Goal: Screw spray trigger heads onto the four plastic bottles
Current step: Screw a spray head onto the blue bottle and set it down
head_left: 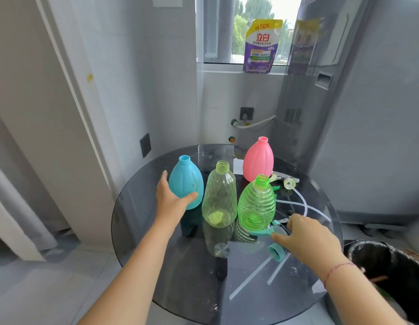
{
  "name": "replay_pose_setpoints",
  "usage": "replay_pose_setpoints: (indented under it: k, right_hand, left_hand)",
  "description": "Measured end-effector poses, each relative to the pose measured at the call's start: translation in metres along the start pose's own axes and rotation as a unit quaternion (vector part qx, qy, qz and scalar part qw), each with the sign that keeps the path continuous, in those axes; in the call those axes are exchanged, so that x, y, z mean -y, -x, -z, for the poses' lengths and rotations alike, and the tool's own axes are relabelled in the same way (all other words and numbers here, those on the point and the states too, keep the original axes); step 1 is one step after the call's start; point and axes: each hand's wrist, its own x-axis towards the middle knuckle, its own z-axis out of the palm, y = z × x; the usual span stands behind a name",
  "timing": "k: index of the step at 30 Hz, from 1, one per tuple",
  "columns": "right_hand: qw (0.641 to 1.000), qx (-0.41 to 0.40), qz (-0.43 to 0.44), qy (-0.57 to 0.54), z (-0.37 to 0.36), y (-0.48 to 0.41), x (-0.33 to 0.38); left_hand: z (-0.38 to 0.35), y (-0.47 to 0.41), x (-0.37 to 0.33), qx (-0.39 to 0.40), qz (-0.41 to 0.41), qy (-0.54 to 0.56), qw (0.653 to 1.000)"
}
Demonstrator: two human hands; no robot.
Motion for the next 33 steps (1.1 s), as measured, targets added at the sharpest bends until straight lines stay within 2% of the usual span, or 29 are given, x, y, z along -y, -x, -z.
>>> replay_pose_setpoints:
  k: [5,21,29,33]
  right_hand:
    - [1.0,-0.006,-0.003,0.008,-0.003,-0.001,0.004]
    - [0.999,-0.011,-0.011,-0.041,-0.023,-0.007,0.013]
    - [0.989,0.05,0.012,-0.139,-0.017,-0.004,0.008]
    - [0.962,0.096,0.005,-0.257,-0.011,0.001,0.0]
  left_hand:
    - [0.004,-0.009,0.012,0.041,-0.004,-0.012,0.999]
    - [0.004,-0.011,0.021,-0.035,-0.048,-0.05,0.997]
    - [0.037,0.009,0.015,-0.048,-0.058,-0.066,0.995]
    - [0.049,0.029,0.007,-0.046,-0.056,-0.035,0.997]
